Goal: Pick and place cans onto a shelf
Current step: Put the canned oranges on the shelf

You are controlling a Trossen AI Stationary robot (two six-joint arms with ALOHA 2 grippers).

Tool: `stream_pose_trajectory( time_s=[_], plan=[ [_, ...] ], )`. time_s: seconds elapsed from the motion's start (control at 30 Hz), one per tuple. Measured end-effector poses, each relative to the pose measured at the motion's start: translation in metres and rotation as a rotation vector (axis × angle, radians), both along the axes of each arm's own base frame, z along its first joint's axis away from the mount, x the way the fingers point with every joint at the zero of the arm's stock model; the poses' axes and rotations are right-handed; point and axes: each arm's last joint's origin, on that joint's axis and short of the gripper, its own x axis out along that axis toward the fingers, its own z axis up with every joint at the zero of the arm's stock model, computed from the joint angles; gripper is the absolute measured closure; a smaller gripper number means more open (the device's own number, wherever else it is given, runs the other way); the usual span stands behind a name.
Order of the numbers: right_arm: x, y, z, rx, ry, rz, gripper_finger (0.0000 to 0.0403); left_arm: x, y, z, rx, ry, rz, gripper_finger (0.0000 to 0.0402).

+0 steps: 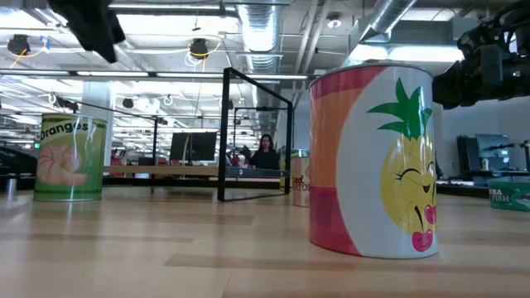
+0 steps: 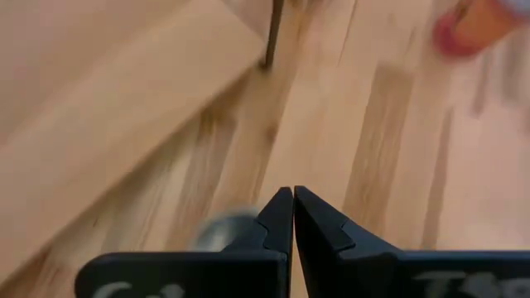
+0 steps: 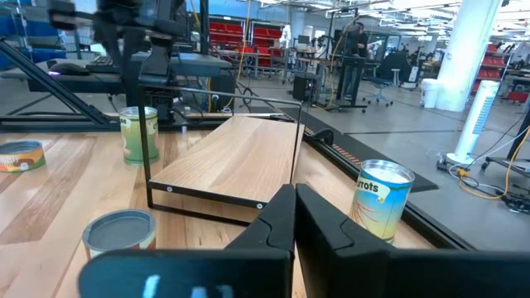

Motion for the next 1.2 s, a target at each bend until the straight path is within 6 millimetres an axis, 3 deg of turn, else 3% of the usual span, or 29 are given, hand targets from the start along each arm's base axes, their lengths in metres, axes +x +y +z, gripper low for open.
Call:
stream_pose_trajectory(
  time_s=[0.17,0.3,0.53,0.7,0.87,1.1,1.2],
  plan=[
    [0.0,0.0,0.0,0.0,0.0,0.0,0.0373,0.004,-0.03,-0.01,0.032,0.133,0.004,0.0393],
    [0.0,0.0,0.0,0.0,0.0,0.0,0.0375,0.007,-0.046,-0.027,0.075,0.231,0.032,0.036],
    [0.0,0.0,0.0,0.0,0.0,0.0,0.0374,0.018,-0.054,-0.054,0.213,0.347,0.074,0.0273],
    [0.0,0.0,0.0,0.0,0.0,0.0,0.0375,0.025,-0.056,-0.065,0.258,0.386,0.082,0.0244],
    [0.0,0.0,0.0,0.0,0.0,0.0,0.0374,0.028,-0.058,-0.073,0.274,0.411,0.095,0.0268],
    [0.0,0.0,0.0,0.0,0.0,0.0,0.0375,0.029,-0.058,-0.072,0.305,0.4,0.066,0.0379],
    [0.0,0.0,0.0,0.0,0.0,0.0,0.0375,0.031,-0.06,-0.072,0.287,0.38,0.063,0.0395]
  ],
)
